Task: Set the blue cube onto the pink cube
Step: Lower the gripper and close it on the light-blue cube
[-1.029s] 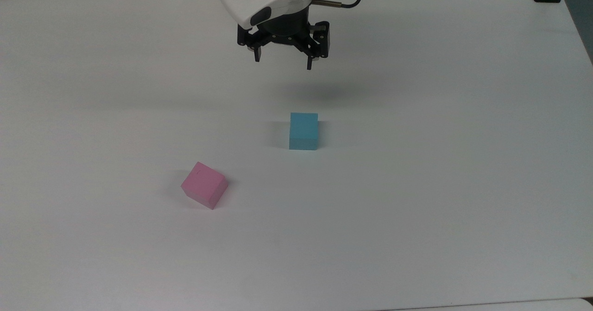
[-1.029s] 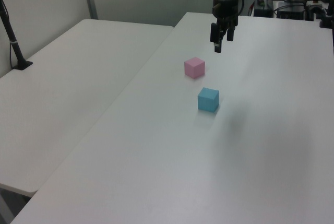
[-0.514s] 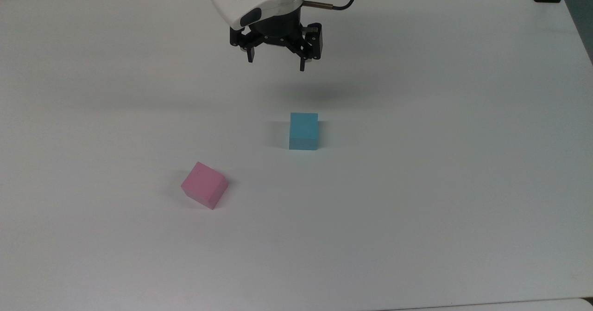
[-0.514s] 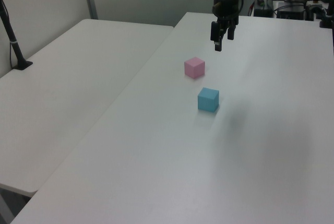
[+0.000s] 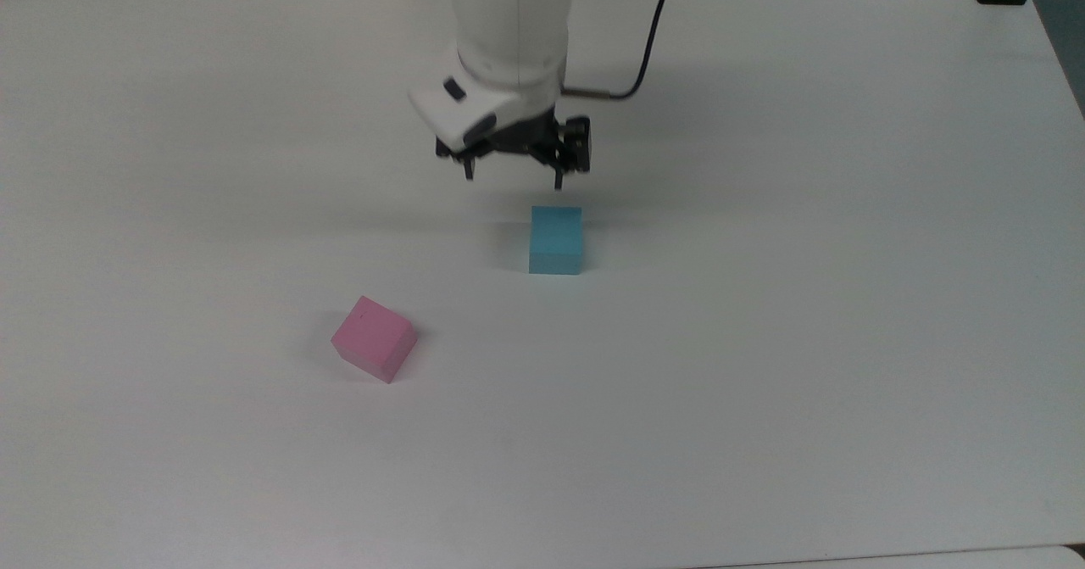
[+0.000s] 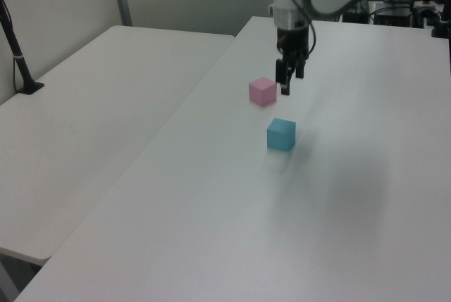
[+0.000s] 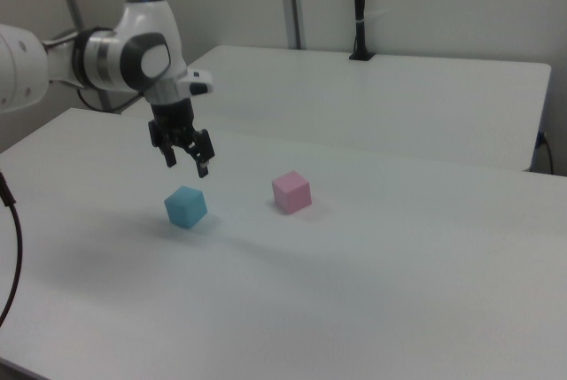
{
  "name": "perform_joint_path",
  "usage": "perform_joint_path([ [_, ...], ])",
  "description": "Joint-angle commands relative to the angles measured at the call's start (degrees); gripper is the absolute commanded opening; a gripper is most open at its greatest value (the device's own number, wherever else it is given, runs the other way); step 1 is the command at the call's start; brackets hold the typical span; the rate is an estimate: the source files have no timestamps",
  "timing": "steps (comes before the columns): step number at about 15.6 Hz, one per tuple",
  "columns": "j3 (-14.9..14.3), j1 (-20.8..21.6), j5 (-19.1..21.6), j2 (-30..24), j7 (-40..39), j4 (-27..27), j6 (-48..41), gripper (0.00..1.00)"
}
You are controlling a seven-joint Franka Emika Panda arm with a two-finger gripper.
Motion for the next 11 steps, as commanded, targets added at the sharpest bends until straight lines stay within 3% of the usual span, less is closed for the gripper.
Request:
perform_joint_path([
  [1,0.0,1.54,0.52,3.64,1.43,-0.07,5.25,1.0],
  [9,0.0,4.27,0.17,6.64,2.32,-2.35,8.16,1.0],
  [11,0.0,4.71,-1.84,6.64,2.33,-4.28,8.86,1.0],
])
